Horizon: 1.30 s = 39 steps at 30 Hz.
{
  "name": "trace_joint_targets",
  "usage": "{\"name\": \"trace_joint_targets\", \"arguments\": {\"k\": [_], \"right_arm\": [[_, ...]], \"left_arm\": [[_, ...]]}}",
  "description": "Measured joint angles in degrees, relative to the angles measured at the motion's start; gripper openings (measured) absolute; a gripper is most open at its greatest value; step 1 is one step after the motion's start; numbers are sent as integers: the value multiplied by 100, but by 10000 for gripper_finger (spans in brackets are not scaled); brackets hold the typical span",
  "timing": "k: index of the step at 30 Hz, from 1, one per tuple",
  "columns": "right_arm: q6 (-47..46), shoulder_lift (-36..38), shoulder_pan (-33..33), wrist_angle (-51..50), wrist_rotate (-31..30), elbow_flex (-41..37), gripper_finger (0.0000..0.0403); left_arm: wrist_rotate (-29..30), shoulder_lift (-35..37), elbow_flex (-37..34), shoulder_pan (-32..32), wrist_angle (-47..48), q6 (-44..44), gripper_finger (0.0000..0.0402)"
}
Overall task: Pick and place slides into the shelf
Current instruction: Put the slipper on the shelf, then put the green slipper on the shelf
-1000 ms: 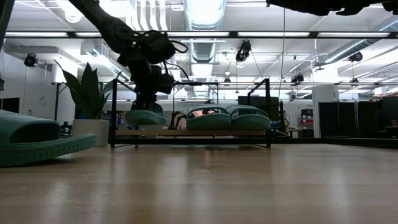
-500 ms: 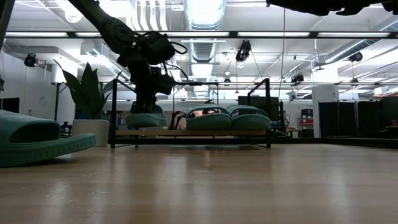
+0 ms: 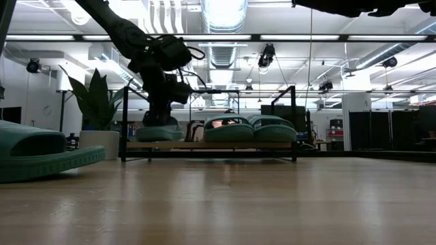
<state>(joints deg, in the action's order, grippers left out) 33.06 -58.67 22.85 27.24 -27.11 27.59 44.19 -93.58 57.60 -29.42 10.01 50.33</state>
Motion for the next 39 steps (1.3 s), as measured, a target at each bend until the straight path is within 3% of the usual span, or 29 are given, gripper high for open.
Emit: {"name": "trace_joint_targets", "arguments": {"k": [10,15,30,39], "right_arm": [[0,0,0,-2,2,0,60],[0,0,0,-2,0,0,61],[-1,0,0,-21,0,0,61],[-2,2,0,-53,0,0,60]], "left_arm": [[59,1,0,-23,144,-39,194],[142,0,17,-15,332,-250,239],[174,26,247,453,961,-360,251],[386,478,264,955,1430,-748,251]]}}
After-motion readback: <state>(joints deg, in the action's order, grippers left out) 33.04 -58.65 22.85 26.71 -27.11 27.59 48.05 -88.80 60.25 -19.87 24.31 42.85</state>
